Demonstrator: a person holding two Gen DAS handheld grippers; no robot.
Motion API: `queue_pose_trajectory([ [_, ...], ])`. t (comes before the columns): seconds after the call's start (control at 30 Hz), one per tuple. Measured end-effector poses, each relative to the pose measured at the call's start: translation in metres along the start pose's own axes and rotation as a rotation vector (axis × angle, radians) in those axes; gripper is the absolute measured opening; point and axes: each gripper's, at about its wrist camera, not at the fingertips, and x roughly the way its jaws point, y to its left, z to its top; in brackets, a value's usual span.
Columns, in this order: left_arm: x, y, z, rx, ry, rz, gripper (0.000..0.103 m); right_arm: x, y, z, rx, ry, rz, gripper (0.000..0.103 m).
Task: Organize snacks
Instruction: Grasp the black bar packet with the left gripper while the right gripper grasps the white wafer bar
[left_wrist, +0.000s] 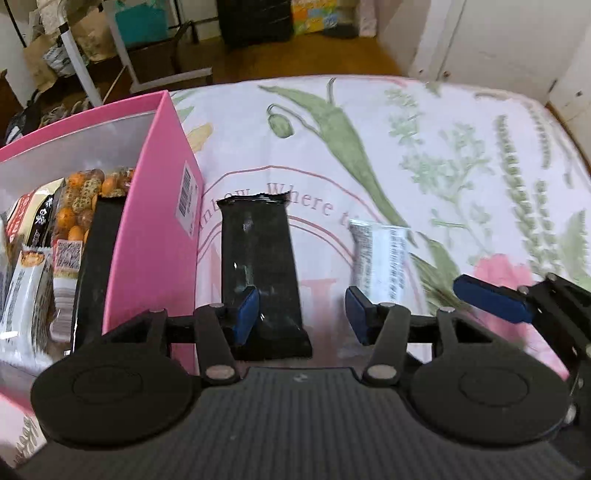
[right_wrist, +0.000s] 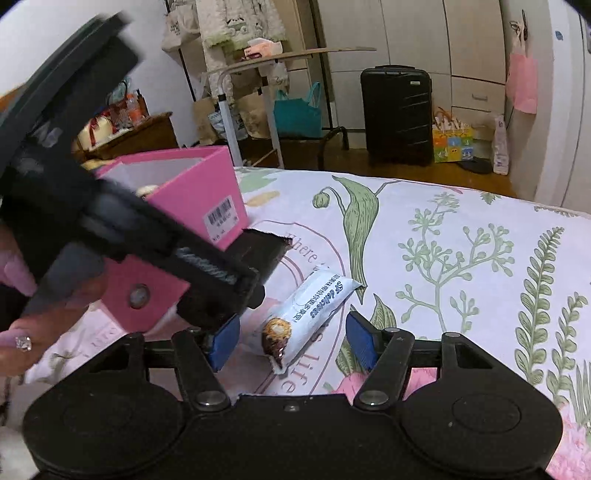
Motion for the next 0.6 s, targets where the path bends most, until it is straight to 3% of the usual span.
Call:
queue_pose_trajectory([
  [0.17,0.016,-0.003,0.009,0.031,0.038,0.084,0.052,0.019,0.001,-0.004,0.020,-0.007,-0.014,0.073],
  [0.3,0.021,-0.007,0.013,0.060,0.009,0.120,0.053,0.029,0.006,-0.008,0.006,-0.005,-0.035,0.074],
  [0.6,0.029,-0.007,0.013,0.066,-0.032,0.128,0.057,0.041,0.029,-0.015,-0.113,0.000,-0.096,0.079],
])
